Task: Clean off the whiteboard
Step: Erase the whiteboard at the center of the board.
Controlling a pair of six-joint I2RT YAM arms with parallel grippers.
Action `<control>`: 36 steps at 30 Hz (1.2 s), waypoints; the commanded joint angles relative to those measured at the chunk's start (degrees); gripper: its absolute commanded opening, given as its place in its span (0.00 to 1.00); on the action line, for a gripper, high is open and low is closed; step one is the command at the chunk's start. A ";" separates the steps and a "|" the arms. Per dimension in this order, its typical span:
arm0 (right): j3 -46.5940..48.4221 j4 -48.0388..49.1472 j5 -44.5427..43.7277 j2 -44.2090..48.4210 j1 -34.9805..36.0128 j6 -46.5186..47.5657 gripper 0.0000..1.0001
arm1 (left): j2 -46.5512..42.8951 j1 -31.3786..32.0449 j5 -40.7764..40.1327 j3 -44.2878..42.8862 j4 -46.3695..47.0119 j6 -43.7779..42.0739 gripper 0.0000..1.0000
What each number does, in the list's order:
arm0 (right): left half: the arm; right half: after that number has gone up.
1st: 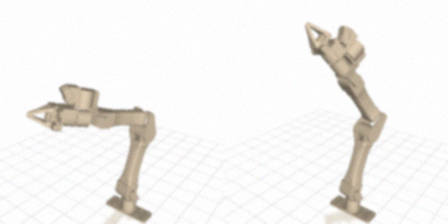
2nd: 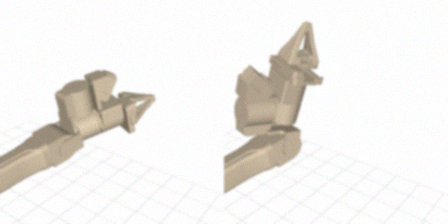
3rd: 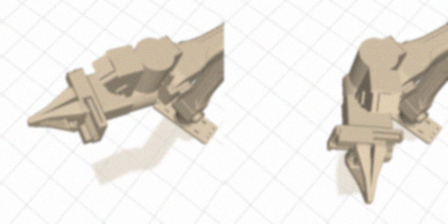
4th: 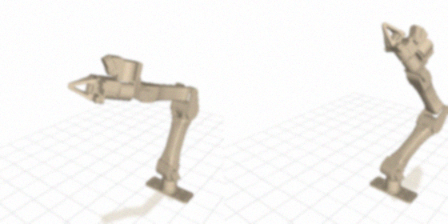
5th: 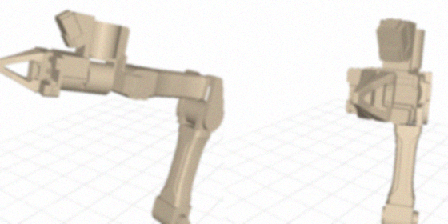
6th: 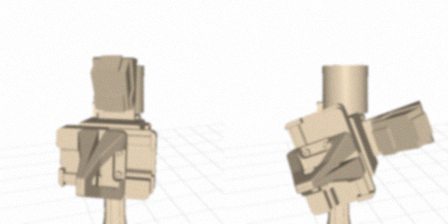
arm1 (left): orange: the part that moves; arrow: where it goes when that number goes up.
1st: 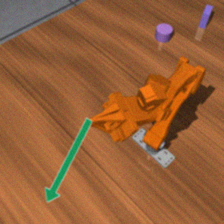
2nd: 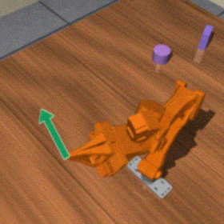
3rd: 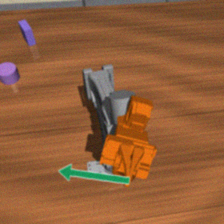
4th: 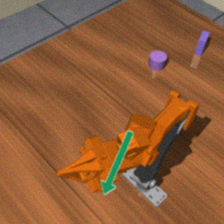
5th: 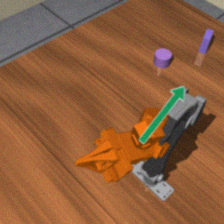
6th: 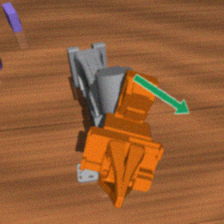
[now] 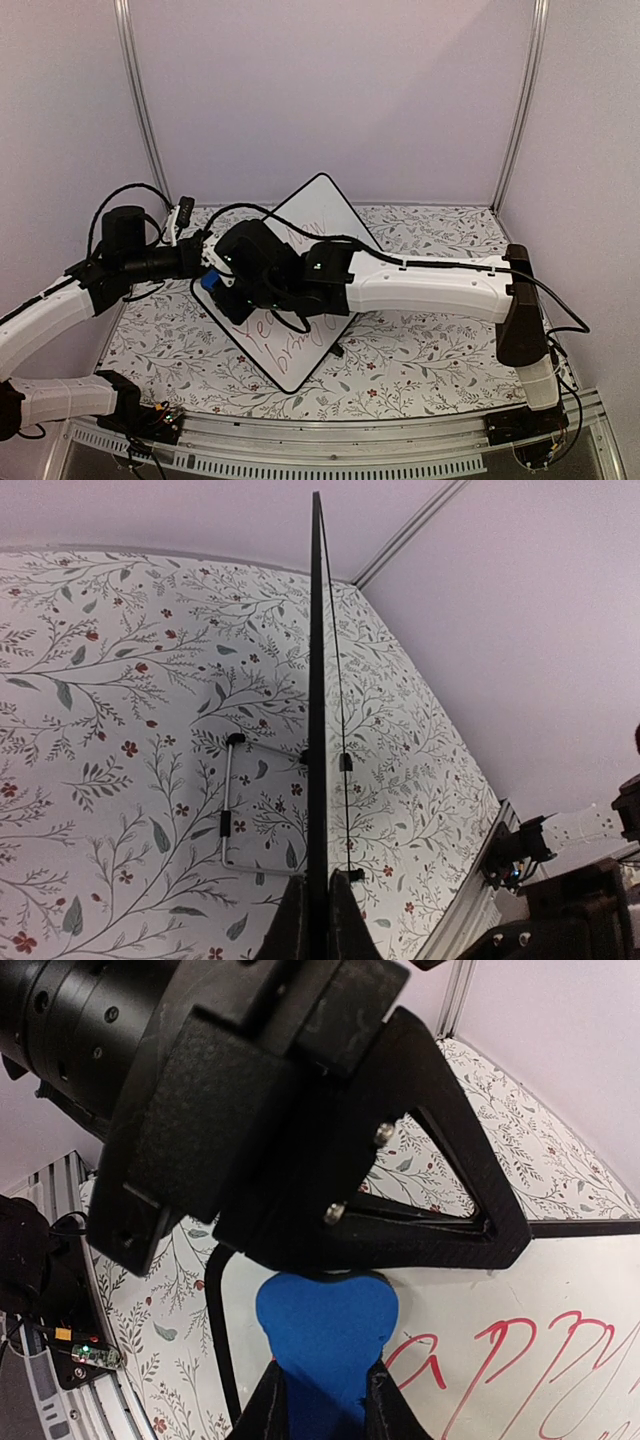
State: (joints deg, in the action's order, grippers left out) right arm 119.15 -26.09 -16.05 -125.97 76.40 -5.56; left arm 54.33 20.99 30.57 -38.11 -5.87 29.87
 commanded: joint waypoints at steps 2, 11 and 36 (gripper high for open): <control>-3.17 -2.56 1.16 -0.30 0.48 -1.32 0.11 | -1.68 1.16 2.84 0.05 4.95 -0.74 0.00; -6.30 -2.49 0.81 1.22 0.91 -2.23 0.10 | -1.74 1.08 2.63 0.05 4.95 -0.70 0.00; -14.51 -1.08 1.15 5.06 1.55 -4.10 0.10 | -1.57 1.12 2.22 0.05 4.93 -0.69 0.00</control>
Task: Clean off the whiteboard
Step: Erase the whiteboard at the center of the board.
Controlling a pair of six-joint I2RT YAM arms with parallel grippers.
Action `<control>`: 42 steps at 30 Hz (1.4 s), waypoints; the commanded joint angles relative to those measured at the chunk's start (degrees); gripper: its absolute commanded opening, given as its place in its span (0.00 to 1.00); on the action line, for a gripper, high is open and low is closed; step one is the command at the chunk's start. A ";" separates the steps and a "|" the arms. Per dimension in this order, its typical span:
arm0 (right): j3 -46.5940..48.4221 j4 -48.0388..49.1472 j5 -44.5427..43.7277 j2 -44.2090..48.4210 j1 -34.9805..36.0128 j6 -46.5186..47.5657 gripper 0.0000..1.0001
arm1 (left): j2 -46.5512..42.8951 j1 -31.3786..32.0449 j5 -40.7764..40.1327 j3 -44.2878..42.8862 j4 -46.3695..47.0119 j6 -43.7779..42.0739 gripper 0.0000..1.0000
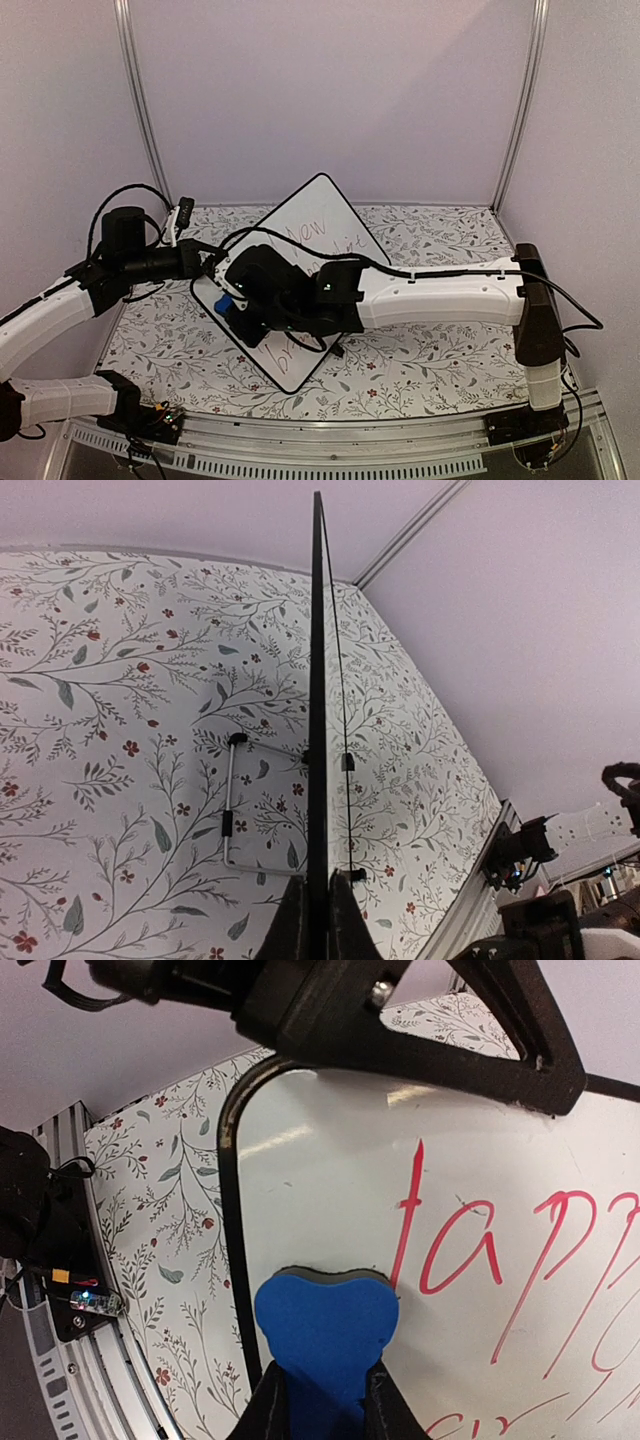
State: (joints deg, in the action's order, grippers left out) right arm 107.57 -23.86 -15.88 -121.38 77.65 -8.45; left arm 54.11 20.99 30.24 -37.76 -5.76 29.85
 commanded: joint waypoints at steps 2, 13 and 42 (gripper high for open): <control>-3.38 -3.34 1.07 0.68 0.36 -1.45 0.10 | -1.53 1.09 2.27 -0.22 4.80 -0.70 0.00; -5.84 -2.92 0.41 1.97 0.63 -2.01 0.09 | -1.32 1.00 2.70 -0.36 4.82 -0.64 0.00; 5.55 1.93 -2.19 -1.74 -2.30 2.94 0.09 | -0.66 1.02 4.21 -0.52 4.80 -0.78 0.00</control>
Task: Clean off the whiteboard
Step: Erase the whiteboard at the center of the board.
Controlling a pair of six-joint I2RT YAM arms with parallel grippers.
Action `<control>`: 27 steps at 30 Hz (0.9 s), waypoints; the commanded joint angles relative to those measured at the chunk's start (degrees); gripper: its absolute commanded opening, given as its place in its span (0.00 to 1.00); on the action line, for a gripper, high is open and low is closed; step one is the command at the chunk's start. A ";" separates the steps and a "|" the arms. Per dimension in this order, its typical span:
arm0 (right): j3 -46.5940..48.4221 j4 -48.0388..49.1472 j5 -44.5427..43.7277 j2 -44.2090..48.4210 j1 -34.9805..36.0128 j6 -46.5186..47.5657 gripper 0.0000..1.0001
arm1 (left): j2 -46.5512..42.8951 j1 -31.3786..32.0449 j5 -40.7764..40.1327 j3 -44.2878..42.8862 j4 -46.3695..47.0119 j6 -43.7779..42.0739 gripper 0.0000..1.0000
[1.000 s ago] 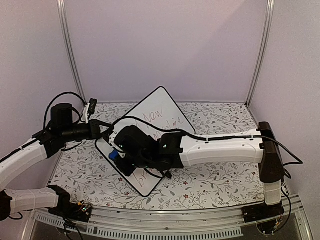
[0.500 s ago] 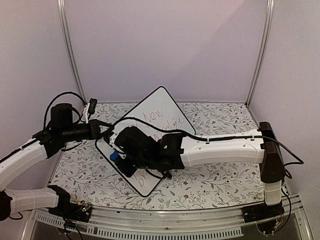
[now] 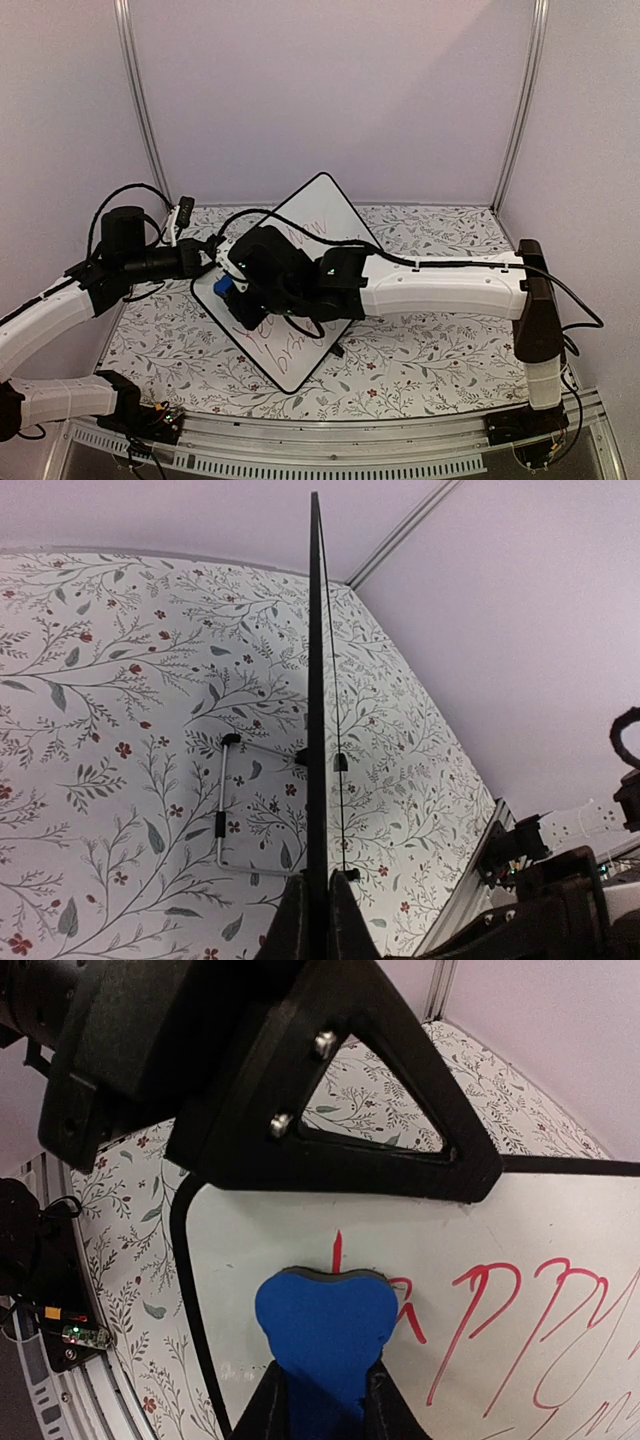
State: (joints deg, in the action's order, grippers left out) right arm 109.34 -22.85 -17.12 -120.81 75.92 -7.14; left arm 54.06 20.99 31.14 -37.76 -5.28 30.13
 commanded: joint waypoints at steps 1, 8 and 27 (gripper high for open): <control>5.13 0.63 -0.90 -2.88 -0.59 1.95 0.09 | -0.62 1.00 3.32 -0.52 4.33 -1.06 0.00; 8.78 -0.64 -0.88 -5.64 -1.20 3.35 0.09 | -0.62 1.04 3.30 -0.42 4.36 -1.13 0.00; -2.55 -2.39 2.46 -1.57 -2.53 0.31 0.09 | -0.88 1.04 3.66 -0.42 4.31 -1.17 0.00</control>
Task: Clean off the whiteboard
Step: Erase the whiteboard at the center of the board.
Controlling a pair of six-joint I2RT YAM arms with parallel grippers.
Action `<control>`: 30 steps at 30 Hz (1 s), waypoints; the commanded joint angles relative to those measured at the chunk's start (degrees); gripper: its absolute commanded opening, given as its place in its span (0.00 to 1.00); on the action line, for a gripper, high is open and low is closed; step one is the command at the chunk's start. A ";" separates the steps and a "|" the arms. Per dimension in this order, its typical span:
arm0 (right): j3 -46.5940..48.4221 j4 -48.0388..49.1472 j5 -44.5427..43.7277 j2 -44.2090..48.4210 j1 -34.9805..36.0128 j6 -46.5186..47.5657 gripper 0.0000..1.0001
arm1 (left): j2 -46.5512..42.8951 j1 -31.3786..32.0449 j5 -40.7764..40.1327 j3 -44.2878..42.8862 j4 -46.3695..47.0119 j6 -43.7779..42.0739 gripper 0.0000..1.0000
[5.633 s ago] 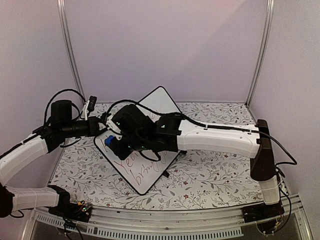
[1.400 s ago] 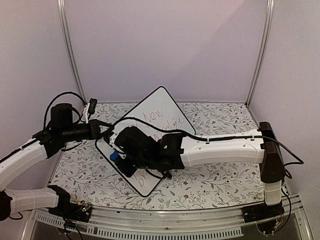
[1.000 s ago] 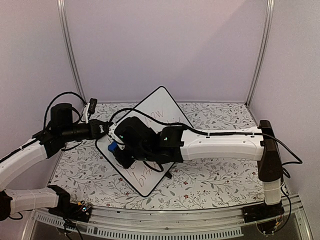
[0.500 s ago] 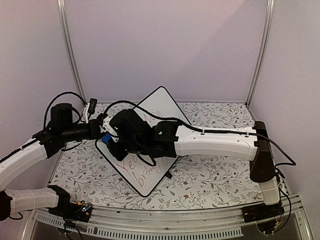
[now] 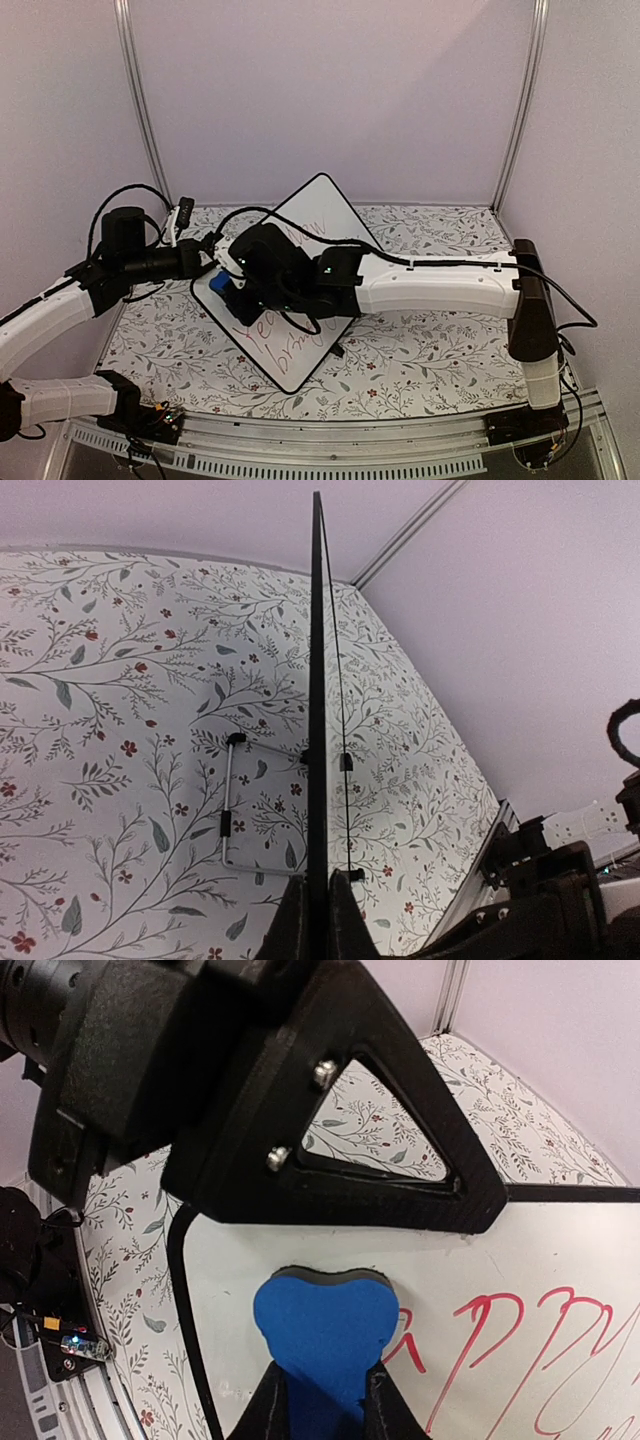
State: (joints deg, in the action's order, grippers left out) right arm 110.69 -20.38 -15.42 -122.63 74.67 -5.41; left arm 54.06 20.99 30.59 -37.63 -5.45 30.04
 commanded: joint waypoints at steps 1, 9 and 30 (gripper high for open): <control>-4.68 -4.71 0.86 0.62 -1.29 -1.72 0.09 | -0.98 1.03 4.14 -0.52 4.55 -1.08 0.00; -9.60 -4.14 1.37 3.10 -1.26 -3.38 0.08 | -0.72 1.01 4.06 -0.52 4.50 -1.04 0.00; -15.09 -3.25 1.68 5.62 2.74 0.62 0.07 | -0.54 1.03 3.73 -0.52 4.56 -0.97 0.00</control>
State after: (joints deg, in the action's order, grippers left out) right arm 98.02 -19.59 -15.42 -117.03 76.51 -6.22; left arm 54.06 20.99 30.74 -37.63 -5.41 30.04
